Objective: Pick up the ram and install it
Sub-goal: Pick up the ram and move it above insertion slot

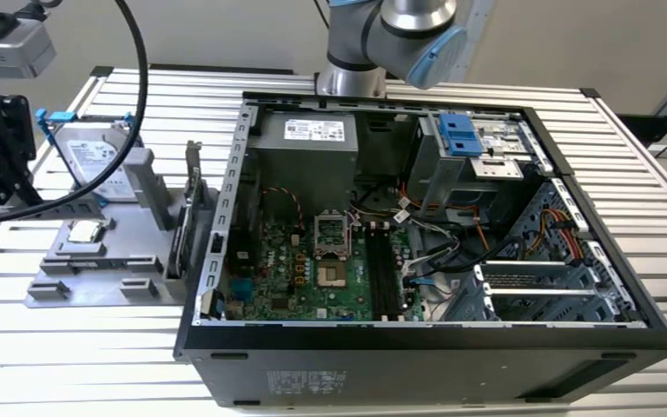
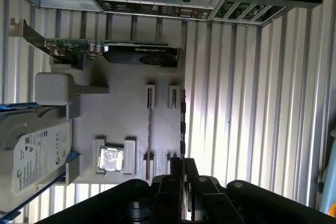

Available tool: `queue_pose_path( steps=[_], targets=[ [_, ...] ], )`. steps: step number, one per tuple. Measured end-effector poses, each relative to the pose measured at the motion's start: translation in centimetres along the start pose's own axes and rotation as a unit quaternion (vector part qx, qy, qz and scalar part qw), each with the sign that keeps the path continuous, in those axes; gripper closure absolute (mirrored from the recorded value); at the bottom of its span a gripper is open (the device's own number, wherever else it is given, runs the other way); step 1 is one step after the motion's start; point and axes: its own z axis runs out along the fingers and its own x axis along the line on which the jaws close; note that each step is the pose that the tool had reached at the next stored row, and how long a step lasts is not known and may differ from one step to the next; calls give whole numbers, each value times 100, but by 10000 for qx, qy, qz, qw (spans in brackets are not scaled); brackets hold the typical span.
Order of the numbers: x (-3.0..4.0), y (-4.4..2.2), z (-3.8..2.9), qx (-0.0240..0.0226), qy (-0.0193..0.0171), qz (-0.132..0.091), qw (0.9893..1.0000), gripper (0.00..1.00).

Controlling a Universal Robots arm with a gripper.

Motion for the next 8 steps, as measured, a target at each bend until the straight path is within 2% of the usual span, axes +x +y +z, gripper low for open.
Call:
queue_pose_path(
  steps=[8],
  targets=[
    [0, 0, -29, 0, 0, 1, 10000, 100]
  ],
)
